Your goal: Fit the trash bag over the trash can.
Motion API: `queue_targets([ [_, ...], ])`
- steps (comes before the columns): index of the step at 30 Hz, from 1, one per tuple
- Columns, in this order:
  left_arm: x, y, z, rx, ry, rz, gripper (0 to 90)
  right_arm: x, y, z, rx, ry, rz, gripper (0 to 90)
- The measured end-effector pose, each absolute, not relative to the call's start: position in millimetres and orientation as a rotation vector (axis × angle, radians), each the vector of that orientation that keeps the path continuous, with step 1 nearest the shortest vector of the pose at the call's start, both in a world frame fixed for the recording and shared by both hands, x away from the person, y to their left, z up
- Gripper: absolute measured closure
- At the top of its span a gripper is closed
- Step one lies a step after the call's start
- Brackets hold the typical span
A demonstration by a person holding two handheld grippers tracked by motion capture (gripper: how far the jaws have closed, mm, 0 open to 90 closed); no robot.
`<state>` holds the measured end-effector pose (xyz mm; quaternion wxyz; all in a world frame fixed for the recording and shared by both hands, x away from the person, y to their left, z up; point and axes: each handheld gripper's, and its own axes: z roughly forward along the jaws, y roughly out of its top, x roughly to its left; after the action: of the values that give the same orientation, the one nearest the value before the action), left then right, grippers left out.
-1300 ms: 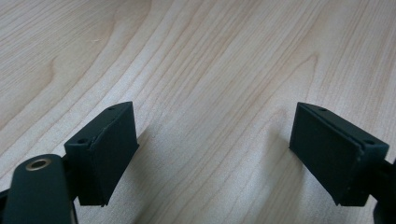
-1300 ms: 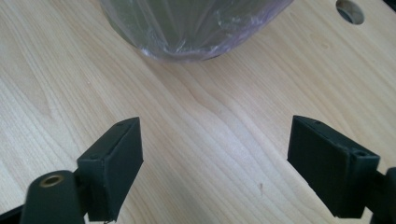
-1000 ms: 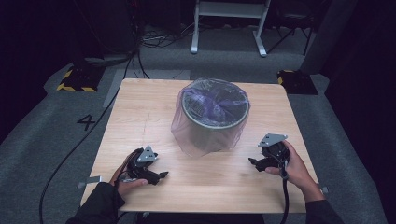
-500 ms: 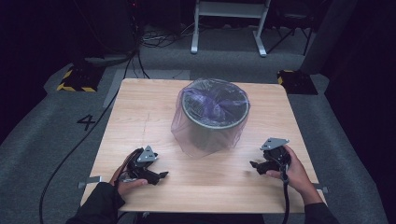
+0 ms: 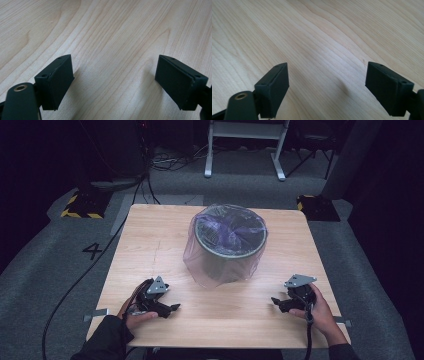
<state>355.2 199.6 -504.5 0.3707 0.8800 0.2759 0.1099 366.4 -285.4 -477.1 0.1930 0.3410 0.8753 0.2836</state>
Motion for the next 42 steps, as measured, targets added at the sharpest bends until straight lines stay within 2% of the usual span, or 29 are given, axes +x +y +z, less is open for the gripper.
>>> queue_targets([
  [26, 355, 200, -504, 2.256, 0.708, 0.282, 14.6, 348, -321, -496, 1.075, 2.363, 0.927, 19.0],
  [42, 356, 199, -505, 2.257, 0.707, 0.280, 14.5, 337, -358, -504, 1.248, 2.234, 0.985, 15.0],
])
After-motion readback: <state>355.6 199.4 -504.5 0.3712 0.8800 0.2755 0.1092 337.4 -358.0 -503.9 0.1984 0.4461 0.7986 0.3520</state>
